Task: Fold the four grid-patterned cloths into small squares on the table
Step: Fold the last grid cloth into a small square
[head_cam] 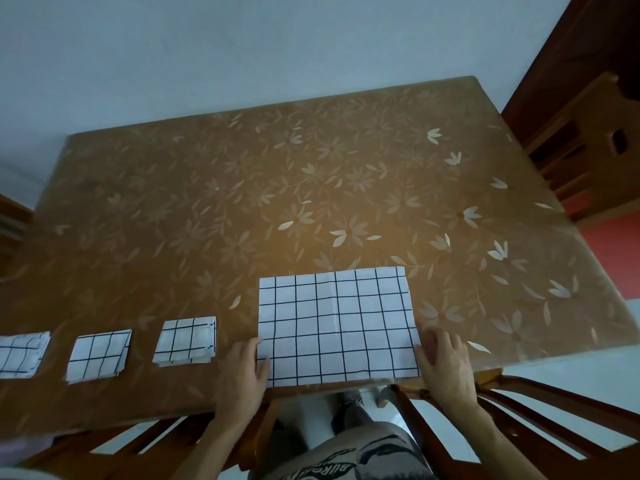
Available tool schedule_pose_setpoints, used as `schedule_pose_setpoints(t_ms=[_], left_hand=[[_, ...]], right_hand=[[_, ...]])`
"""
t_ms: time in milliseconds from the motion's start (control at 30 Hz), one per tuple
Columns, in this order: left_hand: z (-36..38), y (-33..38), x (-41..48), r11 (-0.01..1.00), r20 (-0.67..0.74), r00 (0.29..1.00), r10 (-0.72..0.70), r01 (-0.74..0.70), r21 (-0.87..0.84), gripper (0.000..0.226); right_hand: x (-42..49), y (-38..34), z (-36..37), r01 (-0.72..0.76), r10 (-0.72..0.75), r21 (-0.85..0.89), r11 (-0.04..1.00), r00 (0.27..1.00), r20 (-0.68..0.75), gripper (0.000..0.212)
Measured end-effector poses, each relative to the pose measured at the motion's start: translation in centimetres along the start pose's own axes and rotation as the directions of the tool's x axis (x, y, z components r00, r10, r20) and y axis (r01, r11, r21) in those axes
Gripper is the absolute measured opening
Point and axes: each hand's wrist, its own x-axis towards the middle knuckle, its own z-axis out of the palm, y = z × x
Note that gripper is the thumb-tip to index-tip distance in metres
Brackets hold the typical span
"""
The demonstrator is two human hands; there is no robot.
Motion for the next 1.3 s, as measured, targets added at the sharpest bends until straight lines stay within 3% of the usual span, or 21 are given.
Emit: schedule_pose_setpoints(t_ms=[67, 167, 233, 333, 500, 833, 933, 1000, 1100, 1233, 1300], left_hand=[[0.6, 1.4, 0.1, 0.976, 0.008, 0.978, 0.207, -0.207, 0.074, 0.043], [1.7, 4.2, 0.8, 0.88, 0.069, 0.902, 0.426, -0.431, 0.202, 0.04], [2.7, 5.4, 1.3, 0.867, 0.164, 0.883, 0.44, -0.466, 0.18, 0.041], [4.0, 5.8, 1.5, 0.877, 0.283, 0.885, 0.369, -0.432, 0.208, 0.062], [4.3, 4.7, 1.3, 0.879, 0.311, 0.881, 0.356, -0.428, 0.208, 0.066], [4.5, 4.2, 1.6, 0.891, 0.302, 0.88, 0.367, -0.426, 0.159, 0.055], [4.3, 4.4, 1.6, 0.89, 0.297, 0.88, 0.37, -0.427, 0.156, 0.055], [4.3, 4.4, 1.6, 0.892, 0.296, 0.882, 0.368, -0.424, 0.154, 0.057], [4.5, 4.3, 1.6, 0.888, 0.315, 0.881, 0.352, -0.421, 0.184, 0.062], [4.3, 4.7, 1.6, 0.889, 0.325, 0.88, 0.345, -0.418, 0.188, 0.068], [4.1, 4.7, 1.6, 0.89, 0.325, 0.876, 0.356, -0.424, 0.169, 0.064]], right_hand=[[-0.2, -1.6, 1.0, 0.189, -0.191, -0.087, 0.978, 0.981, -0.019, 0.033], [0.0, -4.5, 3.1, 0.405, -0.379, -0.123, 0.906, 0.905, 0.192, 0.048], [0.0, -6.1, 4.8, 0.513, -0.457, -0.156, 0.844, 0.84, 0.294, 0.057], [-0.3, -6.3, 7.2, 0.601, -0.501, -0.202, 0.773, 0.774, 0.387, 0.059], [0.2, -3.3, 7.0, 0.574, -0.452, -0.229, 0.786, 0.786, 0.421, 0.057], [1.1, 1.7, 1.9, 0.374, -0.285, -0.2, 0.905, 0.885, 0.367, 0.056], [0.6, 2.4, 1.2, 0.266, -0.246, -0.098, 0.959, 0.952, 0.18, 0.048], [0.1, 1.7, 0.4, 0.103, -0.106, 0.03, 0.994, 0.988, 0.116, 0.038], [0.2, 1.3, -0.2, -0.158, 0.146, 0.041, 0.987, 0.964, 0.221, 0.035], [0.3, 1.1, 0.0, -0.293, 0.233, 0.103, 0.951, 0.892, 0.387, 0.024], [0.4, 1.2, 0.2, -0.375, 0.249, 0.207, 0.903, 0.853, 0.459, 0.03]])
